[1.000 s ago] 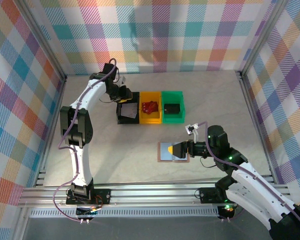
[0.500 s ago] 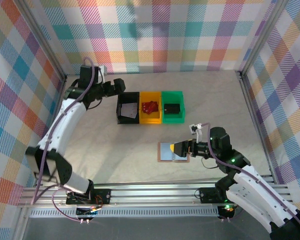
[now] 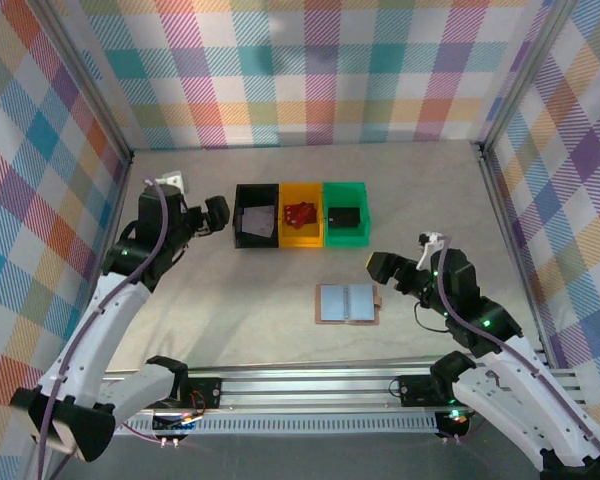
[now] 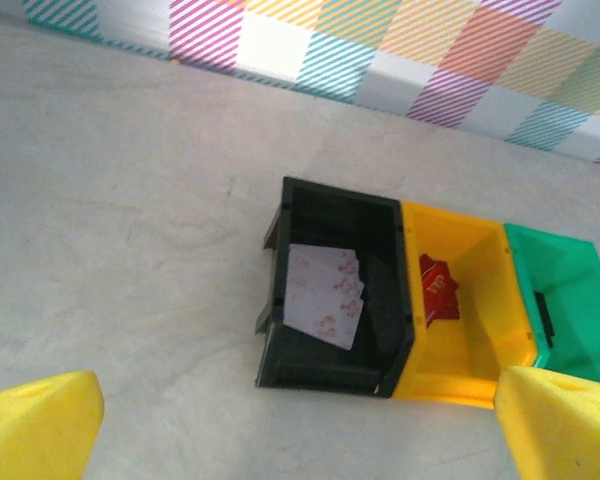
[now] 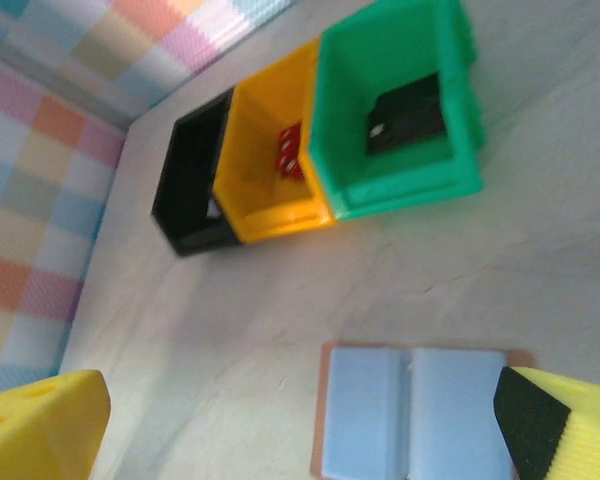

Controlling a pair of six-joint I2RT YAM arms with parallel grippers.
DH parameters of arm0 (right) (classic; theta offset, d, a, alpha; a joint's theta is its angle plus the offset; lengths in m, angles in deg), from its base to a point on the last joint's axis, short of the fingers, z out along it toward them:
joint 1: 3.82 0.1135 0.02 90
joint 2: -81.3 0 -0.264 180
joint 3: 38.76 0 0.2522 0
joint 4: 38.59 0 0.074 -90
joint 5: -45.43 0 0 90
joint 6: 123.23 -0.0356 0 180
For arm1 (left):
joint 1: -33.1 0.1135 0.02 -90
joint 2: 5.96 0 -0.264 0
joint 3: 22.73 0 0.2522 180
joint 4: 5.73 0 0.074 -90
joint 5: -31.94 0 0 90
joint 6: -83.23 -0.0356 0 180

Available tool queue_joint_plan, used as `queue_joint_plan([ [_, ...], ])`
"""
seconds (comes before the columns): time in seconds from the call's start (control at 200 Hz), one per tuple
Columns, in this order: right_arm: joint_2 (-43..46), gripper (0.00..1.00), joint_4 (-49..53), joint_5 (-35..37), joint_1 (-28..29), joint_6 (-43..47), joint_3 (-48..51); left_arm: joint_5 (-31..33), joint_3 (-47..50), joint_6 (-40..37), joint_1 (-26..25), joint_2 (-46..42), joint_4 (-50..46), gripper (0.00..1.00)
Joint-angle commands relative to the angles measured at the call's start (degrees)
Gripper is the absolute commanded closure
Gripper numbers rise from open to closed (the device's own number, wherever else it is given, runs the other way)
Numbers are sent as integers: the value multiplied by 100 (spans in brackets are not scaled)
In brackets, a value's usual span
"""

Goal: Take the credit cards out of the card holder

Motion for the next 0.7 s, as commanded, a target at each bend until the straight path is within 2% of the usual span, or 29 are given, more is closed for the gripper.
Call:
queue_joint_plan([
  [0.0,-67,1,562,1263,-16,29,-374,351,394,52,-18,-335,-1,0],
  [0.14,-68,1,360,1868,-15,792,-476,461,1067,10,-18,-804,247,0],
  [0.31,-111,1,14,2478,-15,1628,-431,561,1470,59,-18,-909,231,0],
  [0.505,-129,1,-1003,2820,-71,2771,-11,553,1664,158,-18,-859,325,0],
  [0.61,-150,1,-1517,2873,-284,3464,204,687,1775,98,-18,-892,384,0],
  [0.695,-320,1,-1841,2873,-541,3590,370,813,1942,115,-14,-951,522,0],
])
